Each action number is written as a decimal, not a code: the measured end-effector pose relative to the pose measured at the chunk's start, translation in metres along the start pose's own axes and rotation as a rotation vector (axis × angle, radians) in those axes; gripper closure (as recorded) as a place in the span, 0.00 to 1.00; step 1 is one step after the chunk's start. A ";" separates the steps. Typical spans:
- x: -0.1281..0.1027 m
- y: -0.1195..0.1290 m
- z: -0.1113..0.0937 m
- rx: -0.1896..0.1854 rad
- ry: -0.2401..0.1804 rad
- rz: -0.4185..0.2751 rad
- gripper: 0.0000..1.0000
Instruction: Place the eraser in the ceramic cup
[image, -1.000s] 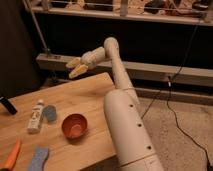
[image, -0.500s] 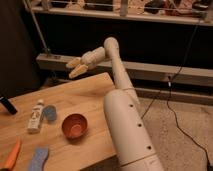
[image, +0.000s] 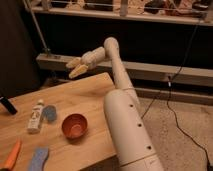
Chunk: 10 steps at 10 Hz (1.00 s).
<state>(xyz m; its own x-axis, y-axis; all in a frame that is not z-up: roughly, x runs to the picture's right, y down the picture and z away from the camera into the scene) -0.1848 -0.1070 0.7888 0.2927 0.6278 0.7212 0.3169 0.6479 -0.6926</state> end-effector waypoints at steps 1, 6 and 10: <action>0.000 0.000 0.000 0.000 0.000 0.000 0.35; -0.002 -0.004 -0.020 0.061 0.005 -0.036 0.35; -0.006 -0.003 -0.061 0.196 -0.001 -0.073 0.35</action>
<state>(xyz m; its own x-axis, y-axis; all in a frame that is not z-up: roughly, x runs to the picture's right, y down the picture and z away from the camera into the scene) -0.1326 -0.1389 0.7865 0.2742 0.5770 0.7694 0.1558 0.7628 -0.6276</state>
